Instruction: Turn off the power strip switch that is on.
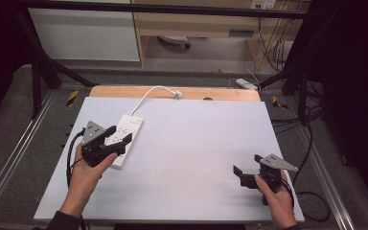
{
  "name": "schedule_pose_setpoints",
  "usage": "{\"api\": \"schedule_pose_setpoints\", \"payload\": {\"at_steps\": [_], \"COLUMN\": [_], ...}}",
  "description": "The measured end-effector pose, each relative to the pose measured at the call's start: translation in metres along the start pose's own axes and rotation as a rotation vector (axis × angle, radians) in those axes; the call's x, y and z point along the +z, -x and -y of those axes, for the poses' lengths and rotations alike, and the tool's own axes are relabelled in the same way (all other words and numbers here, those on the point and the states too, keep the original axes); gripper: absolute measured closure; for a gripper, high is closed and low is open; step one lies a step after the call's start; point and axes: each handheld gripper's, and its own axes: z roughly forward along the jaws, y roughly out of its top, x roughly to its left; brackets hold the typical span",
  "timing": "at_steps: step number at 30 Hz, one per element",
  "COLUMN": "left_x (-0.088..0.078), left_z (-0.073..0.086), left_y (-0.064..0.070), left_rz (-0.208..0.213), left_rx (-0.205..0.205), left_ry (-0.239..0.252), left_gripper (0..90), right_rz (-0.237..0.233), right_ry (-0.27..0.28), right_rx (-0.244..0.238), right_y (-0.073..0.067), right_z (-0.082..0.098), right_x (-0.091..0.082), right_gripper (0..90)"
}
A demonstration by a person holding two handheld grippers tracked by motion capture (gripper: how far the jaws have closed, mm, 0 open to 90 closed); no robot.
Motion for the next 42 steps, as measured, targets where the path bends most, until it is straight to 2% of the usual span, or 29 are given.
{"api": "schedule_pose_setpoints", "payload": {"at_steps": [6,9,13,14,15,21,26,42], "left_x": [0.0,-0.001,-0.001,-0.001,-0.001,-0.001,0.0,0.001], "left_z": [0.003,0.005,0.006,0.007,0.007,0.011,0.017,0.038], "left_y": [-0.002,-0.004,-0.006,-0.006,-0.007,-0.01,-0.013,-0.027], "left_rz": [0.006,0.009,0.009,0.008,0.008,0.012,0.009,-0.013], "left_rx": [-0.005,-0.006,-0.012,-0.01,-0.01,-0.003,-0.014,-0.047], "left_ry": [-0.006,-0.009,-0.016,-0.019,-0.023,-0.046,-0.067,-0.146], "left_gripper": [50.2,60.8,67.2,72.3,72.3,86.2,89.8,90.0], "right_rz": [0.0,0.0,0.0,-0.001,-0.001,0.0,0.0,-0.003], "right_ry": [0.001,0.0,0.0,0.0,0.0,-0.001,-0.002,-0.014], "right_rx": [-0.005,-0.003,-0.004,-0.003,-0.003,-0.003,-0.003,0.002], "right_y": [0.0,0.0,0.0,0.0,0.0,0.0,-0.001,-0.001], "right_z": [0.0,0.0,0.0,0.0,0.0,0.0,0.0,0.001], "right_x": [0.001,0.001,0.0,0.0,0.0,0.0,0.001,0.003], "right_gripper": [2.5,2.5,2.5,2.5,2.5,2.6,2.6,2.6]}}
